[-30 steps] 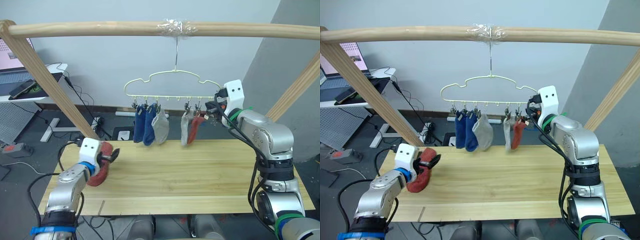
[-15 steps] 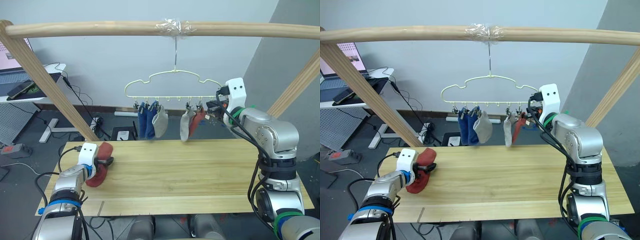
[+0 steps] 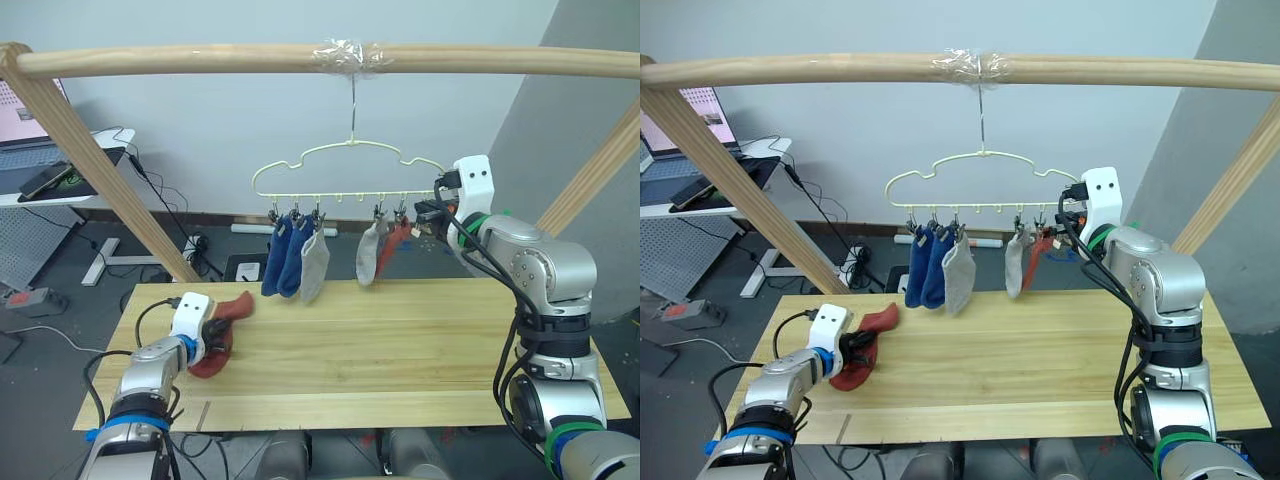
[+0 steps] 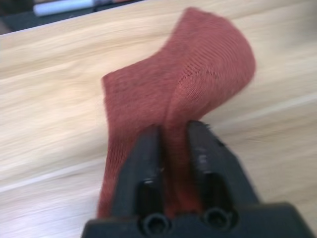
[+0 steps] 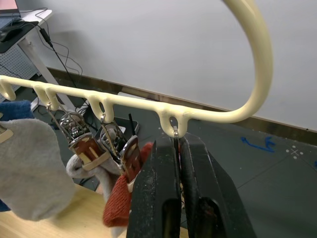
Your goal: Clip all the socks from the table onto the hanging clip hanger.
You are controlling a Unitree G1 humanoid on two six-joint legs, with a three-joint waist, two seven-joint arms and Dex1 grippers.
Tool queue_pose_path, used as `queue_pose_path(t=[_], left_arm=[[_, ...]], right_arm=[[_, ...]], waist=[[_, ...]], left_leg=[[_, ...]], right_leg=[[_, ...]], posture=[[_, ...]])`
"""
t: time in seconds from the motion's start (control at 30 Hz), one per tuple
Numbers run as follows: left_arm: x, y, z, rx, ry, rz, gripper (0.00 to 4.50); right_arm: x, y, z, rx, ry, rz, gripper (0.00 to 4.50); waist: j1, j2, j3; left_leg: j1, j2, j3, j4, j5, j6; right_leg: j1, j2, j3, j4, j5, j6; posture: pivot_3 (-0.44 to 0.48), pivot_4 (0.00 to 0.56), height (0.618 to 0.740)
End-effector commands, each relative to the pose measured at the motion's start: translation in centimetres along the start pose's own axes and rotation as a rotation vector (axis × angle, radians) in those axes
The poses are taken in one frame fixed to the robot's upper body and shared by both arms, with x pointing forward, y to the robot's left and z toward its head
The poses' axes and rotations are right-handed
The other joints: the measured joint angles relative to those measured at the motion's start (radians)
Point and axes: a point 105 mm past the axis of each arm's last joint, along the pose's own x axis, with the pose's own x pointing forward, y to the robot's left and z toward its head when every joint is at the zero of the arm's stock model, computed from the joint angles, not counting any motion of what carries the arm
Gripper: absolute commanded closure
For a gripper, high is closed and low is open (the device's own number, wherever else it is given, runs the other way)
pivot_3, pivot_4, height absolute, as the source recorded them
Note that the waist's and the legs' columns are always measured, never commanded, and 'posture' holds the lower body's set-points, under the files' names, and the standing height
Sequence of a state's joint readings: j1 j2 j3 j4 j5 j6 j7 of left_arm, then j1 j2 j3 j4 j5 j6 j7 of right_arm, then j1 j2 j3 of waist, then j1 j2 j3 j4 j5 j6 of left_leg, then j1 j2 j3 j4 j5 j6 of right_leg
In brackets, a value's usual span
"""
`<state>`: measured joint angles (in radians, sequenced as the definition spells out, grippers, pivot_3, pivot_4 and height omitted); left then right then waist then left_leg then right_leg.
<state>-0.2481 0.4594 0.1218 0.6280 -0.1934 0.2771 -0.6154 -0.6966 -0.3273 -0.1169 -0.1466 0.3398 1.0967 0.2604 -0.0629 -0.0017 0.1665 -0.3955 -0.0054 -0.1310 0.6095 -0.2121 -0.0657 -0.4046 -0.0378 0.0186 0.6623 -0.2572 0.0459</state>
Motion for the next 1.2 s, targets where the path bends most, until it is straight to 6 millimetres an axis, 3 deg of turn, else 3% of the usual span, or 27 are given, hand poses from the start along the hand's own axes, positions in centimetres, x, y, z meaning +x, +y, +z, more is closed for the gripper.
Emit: queue_pose_path(t=[0.03, 0.17, 0.3, 0.47, 0.8, 1.2], left_arm=[[-0.6, -4.6, 2.1, -0.009, -0.102, -0.187, 4.48], [-3.3, -10.4, 5.1, -0.021, -0.218, -0.388, 4.48], [-4.9, -15.0, 7.5, -0.088, -0.294, -0.516, 4.48], [-4.6, -21.0, 9.6, -0.149, -0.336, -0.656, 4.48], [-1.2, -24.5, 12.2, -0.187, -0.424, -0.643, 4.48], [0.1, -25.8, 14.7, -0.196, -0.491, -0.643, 4.48]], right_arm=[[-0.2, -0.5, 1.2, 0.028, -0.023, -0.003, 4.5], [-0.5, -0.7, 1.6, 0.179, 0.002, 0.007, 4.5], [-1.0, -0.2, 1.7, 0.278, 0.044, 0.033, 4.5], [-1.7, 0.7, 2.2, 0.397, 0.093, 0.066, 4.5], [-1.7, 1.4, 2.6, 0.458, 0.066, 0.076, 4.5], [-1.9, 1.8, 2.5, 0.457, 0.072, 0.085, 4.5]], waist=[[0.0, -0.001, 0.001], [0.0, -0.003, 0.002], [0.004, -0.002, 0.003], [0.004, -0.002, 0.002], [-0.017, -0.001, 0.002], [-0.03, -0.001, 0.001]], left_leg=[[-0.001, 0.0, 0.0, 0.0, 0.0, 0.0], [-0.002, 0.001, -0.001, 0.0, 0.0, 0.0], [-0.002, 0.001, -0.001, 0.0, 0.0, 0.0], [-0.002, 0.0, 0.0, 0.001, 0.0, 0.0], [-0.003, 0.0, 0.001, 0.001, 0.0, 0.0], [-0.003, 0.0, 0.002, 0.001, 0.0, 0.0]], right_leg=[[0.0, 0.0, 0.0, -0.001, 0.0, 0.0], [-0.001, 0.0, -0.001, 0.0, 0.002, -0.003], [-0.002, 0.001, -0.001, 0.0, 0.001, -0.002], [-0.001, 0.001, -0.001, -0.001, 0.0, 0.0], [-0.001, 0.002, 0.0, -0.001, 0.001, -0.001], [-0.001, 0.002, 0.001, -0.001, 0.0, 0.0]], posture=[[-0.084, 0.159, 0.74], [-0.088, 0.148, 0.74], [-0.089, 0.143, 0.74], [-0.105, 0.137, 0.74], [-0.145, 0.123, 0.74], [-0.149, 0.129, 0.74]])
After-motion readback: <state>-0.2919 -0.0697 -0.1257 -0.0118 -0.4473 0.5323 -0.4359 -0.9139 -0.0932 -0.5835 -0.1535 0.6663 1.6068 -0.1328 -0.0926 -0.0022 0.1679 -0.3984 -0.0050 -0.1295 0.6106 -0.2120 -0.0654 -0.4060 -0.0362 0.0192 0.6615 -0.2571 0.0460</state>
